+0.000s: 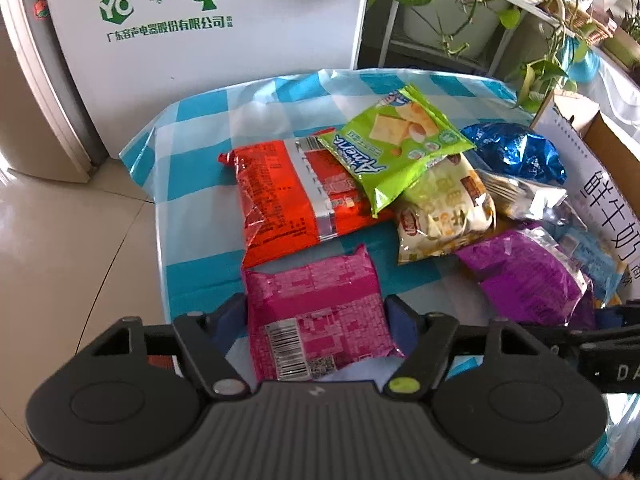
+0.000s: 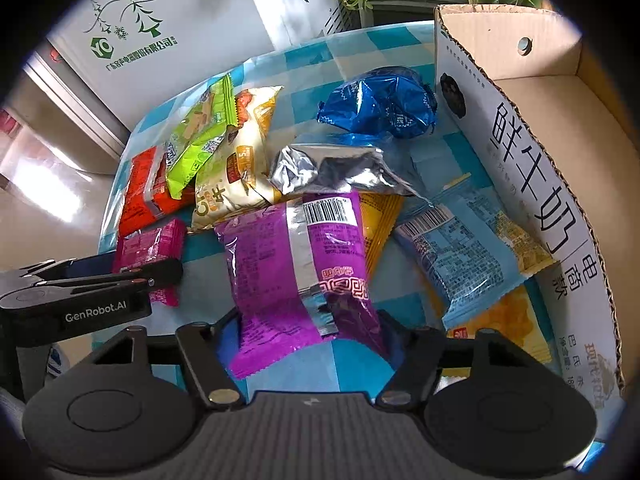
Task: Organize snacks
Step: 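Lower left gripper onto the pink bag and close while right gripper nears the purple bag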
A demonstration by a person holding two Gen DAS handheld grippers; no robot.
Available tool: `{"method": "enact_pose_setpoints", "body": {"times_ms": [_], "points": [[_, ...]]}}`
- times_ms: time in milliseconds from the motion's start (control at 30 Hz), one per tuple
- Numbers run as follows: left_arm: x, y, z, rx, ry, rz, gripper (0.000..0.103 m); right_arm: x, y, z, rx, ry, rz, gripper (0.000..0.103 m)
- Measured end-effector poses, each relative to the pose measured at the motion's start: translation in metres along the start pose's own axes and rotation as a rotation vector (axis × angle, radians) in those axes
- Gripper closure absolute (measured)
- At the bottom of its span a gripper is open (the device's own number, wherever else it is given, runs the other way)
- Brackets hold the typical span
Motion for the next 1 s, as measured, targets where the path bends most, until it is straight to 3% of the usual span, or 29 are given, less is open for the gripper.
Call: {"method": "enact_pose_setpoints", "body": {"times_ms": [267, 700, 1000], "points": [[0.006, -0.003, -0.017, 0.011, -0.057, -0.022, 0.031, 0.003, -0.004, -0.004, -0.036, 0.008, 0.005, 0.039], [0.03, -0.016, -0.032, 0.006, -0.123, -0.048, 0.031, 0.007, -0.006, -0.023, -0.09, -0.027, -0.03, 0.04], [0.044, -0.024, -0.036, -0.015, -0.132, -0.037, 0.031, 0.01, -0.006, -0.036, -0.108, -0.054, -0.057, 0.04]]}}
Point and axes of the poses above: each gripper's, at about its wrist camera, not at the fingertips, and z roughly the way its jaws point, y to its left, x to its underside, the point moved 8 cm from there along z, roughly the way its jaws point, and after that the axes turned 13 degrees about x, right-handed, at the moved point
